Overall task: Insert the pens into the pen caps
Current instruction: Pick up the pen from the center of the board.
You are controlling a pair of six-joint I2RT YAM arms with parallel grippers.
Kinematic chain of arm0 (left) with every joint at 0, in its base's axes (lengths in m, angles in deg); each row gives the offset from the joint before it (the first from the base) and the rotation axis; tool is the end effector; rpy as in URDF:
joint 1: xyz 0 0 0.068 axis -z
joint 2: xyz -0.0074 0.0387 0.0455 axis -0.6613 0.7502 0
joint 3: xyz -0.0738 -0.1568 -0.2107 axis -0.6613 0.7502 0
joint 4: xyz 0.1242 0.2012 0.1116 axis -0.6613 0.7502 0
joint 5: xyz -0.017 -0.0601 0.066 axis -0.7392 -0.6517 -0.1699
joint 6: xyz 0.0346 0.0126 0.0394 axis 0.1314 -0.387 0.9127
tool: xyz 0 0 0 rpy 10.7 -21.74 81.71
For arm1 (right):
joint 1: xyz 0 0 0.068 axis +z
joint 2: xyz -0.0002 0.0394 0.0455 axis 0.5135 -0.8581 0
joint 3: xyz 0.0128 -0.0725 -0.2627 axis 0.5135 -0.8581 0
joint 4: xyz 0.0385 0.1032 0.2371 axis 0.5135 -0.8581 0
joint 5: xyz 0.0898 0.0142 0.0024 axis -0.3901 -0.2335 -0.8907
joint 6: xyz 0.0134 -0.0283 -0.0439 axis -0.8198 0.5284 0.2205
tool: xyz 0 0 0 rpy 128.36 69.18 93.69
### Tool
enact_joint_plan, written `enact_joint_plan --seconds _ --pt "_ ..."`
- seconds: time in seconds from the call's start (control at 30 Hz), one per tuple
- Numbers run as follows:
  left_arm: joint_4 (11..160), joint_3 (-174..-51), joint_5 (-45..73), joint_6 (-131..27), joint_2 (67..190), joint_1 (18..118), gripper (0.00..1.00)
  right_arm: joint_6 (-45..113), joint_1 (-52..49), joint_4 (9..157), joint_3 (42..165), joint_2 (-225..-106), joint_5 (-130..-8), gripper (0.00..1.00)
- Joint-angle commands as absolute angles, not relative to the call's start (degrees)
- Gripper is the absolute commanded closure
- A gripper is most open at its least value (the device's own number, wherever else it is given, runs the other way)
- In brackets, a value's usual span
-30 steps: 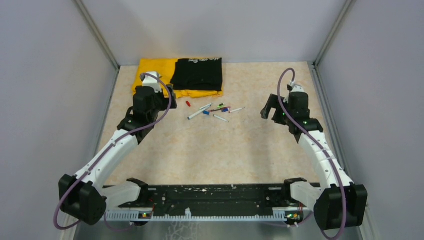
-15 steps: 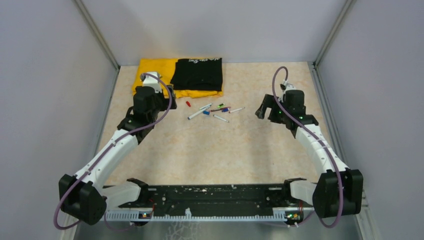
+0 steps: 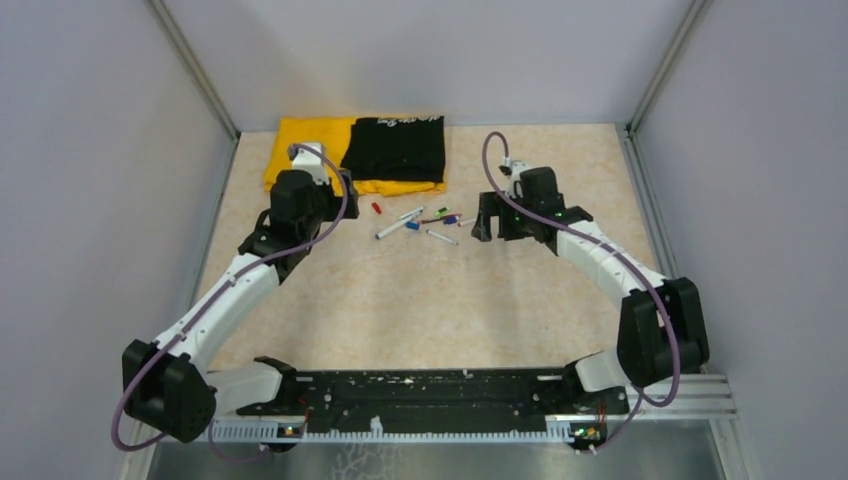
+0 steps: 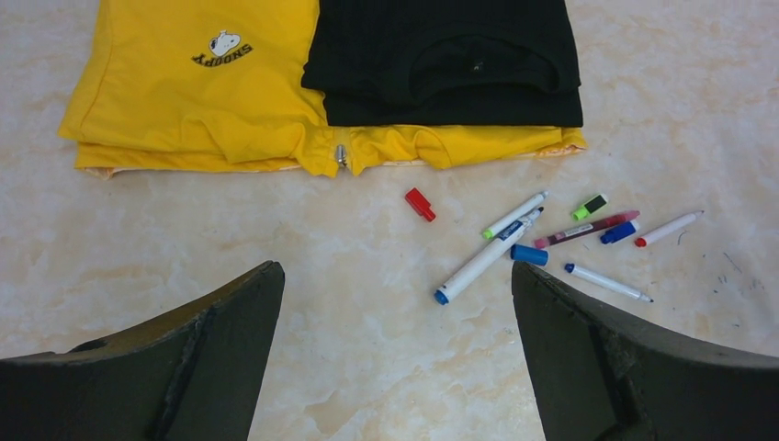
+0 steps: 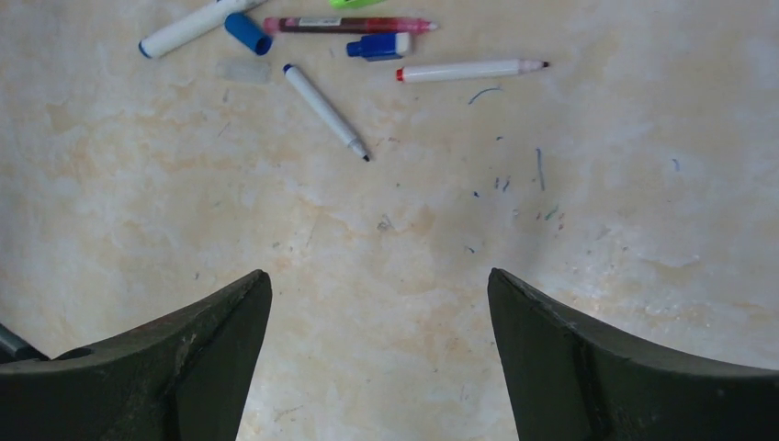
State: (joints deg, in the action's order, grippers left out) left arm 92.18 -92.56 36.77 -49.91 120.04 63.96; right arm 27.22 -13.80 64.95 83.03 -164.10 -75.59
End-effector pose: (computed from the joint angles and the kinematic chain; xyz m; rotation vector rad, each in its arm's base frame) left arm 0.2541 -0.0958 0.3144 0.0470 1.9078 -0.1335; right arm 0.2842 0.0968 0.2509 -0.2063 2.3527 0.5606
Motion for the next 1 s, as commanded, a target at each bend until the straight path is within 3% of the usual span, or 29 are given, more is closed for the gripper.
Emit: enact_joint_plan --seconds 0.0,0.17,0.47,0.97 --pt "87.76 -96.37 33.57 -50.76 121.07 63.09 0.01 30.62 -8.94 68.29 87.63 -166.61 -73.82 0.14" --pt "83.27 -100.17 32.34 -49.89 124.84 62.81 0.01 31.47 -5.91 70.84 89.82 -171.92 -73.56 0.18" --pt "84.27 -98.27 28.25 -50.49 125.48 62.3 0.01 36.34 -1.96 68.42 97.6 -183.07 -74.66 0.34" --pt "87.03 -99.79 30.67 -48.98 126.31 62.34 0.01 38.99 0.7 64.16 109.49 -197.0 -74.13 0.55"
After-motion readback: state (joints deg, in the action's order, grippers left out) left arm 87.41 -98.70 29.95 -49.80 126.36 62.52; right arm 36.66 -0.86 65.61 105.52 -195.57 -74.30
